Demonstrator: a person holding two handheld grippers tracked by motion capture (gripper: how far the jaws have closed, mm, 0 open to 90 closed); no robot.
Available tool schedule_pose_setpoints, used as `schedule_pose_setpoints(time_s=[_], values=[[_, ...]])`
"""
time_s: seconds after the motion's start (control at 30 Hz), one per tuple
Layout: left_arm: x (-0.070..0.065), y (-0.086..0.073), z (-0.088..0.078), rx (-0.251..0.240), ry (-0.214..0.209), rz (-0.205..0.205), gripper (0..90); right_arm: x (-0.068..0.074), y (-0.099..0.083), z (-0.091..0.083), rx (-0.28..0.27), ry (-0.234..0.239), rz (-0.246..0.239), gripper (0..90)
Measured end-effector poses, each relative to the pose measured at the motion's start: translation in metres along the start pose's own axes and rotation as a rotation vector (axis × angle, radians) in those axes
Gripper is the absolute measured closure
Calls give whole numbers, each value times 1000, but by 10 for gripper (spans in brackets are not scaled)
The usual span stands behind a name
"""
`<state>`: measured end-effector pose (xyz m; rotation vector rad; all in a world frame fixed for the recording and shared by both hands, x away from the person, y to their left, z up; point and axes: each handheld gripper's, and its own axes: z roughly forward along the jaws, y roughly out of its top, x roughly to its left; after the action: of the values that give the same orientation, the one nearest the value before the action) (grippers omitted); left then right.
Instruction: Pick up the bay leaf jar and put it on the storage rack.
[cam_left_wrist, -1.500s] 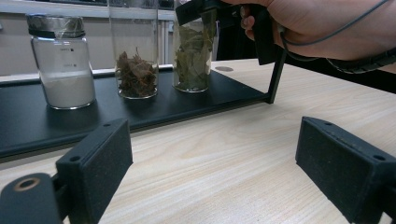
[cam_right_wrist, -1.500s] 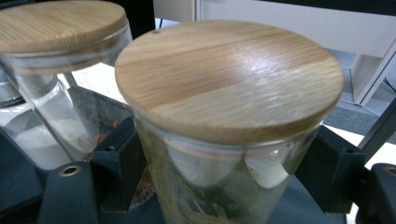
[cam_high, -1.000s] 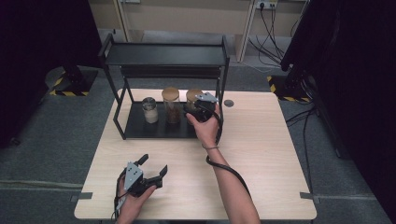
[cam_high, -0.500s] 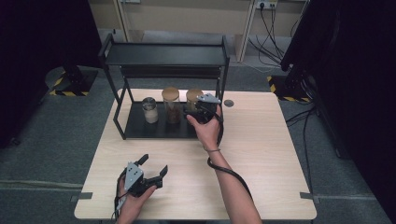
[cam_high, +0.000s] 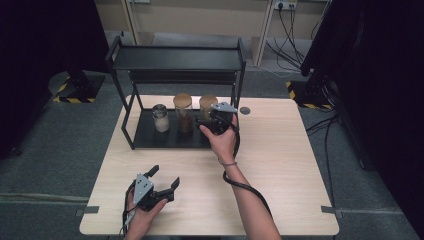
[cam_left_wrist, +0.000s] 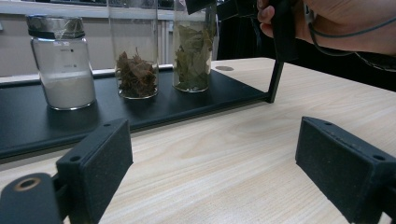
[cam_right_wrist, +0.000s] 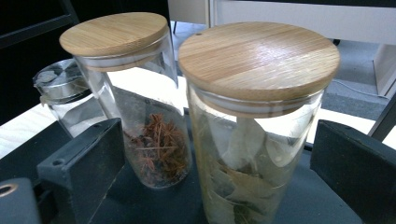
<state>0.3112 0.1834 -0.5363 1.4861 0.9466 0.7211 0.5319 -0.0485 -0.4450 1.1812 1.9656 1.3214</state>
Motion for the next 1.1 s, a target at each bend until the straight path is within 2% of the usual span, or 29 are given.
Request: schedule_pose_setpoints(time_s=[1.1], values=[[0, 0, 0, -1, 1, -1, 106, 3, -13, -28, -12, 43, -7, 34]])
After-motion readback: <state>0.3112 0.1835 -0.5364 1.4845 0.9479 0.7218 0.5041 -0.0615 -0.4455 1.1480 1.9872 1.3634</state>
